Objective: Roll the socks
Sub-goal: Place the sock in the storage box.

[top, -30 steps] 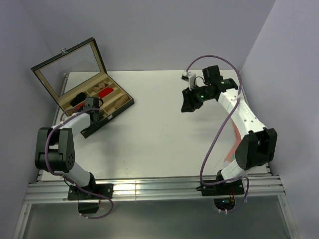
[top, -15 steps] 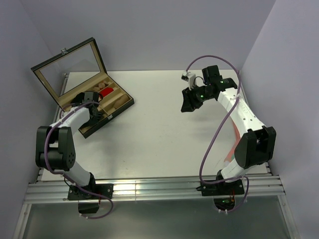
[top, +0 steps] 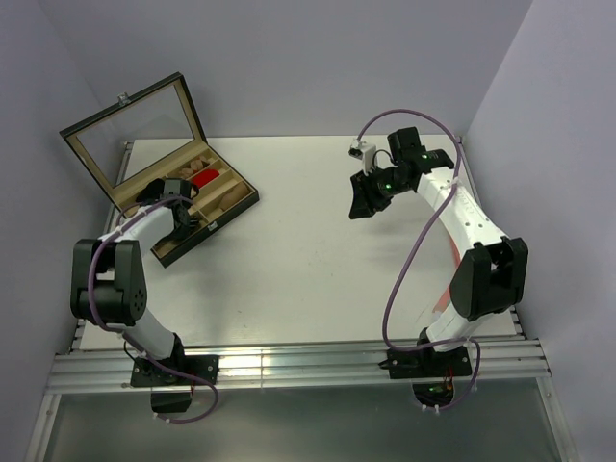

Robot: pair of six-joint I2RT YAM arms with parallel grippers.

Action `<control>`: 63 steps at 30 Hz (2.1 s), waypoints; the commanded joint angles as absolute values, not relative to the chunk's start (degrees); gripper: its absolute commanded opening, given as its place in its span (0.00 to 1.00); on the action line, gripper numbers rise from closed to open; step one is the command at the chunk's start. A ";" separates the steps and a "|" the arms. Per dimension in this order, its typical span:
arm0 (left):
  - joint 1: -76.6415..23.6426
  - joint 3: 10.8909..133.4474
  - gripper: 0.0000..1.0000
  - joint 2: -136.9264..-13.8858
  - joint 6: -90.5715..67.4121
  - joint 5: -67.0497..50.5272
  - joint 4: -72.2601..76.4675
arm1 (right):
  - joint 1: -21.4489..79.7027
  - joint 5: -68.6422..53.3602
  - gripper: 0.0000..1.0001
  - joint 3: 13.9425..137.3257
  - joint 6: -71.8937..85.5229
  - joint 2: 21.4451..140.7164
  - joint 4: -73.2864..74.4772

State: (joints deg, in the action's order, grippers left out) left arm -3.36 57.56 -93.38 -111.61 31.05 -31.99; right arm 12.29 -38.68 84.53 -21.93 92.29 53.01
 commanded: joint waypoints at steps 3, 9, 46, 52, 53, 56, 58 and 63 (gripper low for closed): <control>-2.46 58.10 0.09 -94.48 -110.92 29.53 -30.33 | 11.60 -39.81 0.46 87.98 -21.88 93.16 54.14; -1.23 56.60 0.09 -96.15 -110.83 25.59 -27.95 | 11.60 -40.52 0.45 88.77 -21.71 94.04 54.67; -0.70 78.40 0.60 -105.91 -109.69 34.98 -60.03 | 11.51 -42.01 0.45 90.97 -22.85 97.12 56.95; -0.62 77.08 0.60 -104.94 -108.64 35.77 -58.98 | 11.51 -42.19 0.45 90.88 -23.12 97.29 57.22; -0.62 76.99 0.60 -104.33 -108.46 35.95 -58.80 | 11.51 -42.10 0.45 90.88 -23.12 97.21 57.22; -0.62 76.99 0.59 -102.75 -107.23 37.09 -58.45 | 11.51 -42.10 0.45 90.70 -23.12 97.03 57.04; -0.62 77.34 0.60 -101.78 -104.79 37.88 -57.57 | 11.51 -42.10 0.45 90.79 -22.94 96.94 56.87; -0.62 78.14 0.64 -98.27 -98.28 39.28 -55.90 | 11.51 -41.31 0.45 90.27 -21.89 95.54 55.02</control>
State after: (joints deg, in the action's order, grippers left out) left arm -1.13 76.27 -102.96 -102.96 33.21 -55.90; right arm 12.05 -41.19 88.53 -22.28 97.17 56.45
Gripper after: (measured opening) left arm 0.619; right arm 0.448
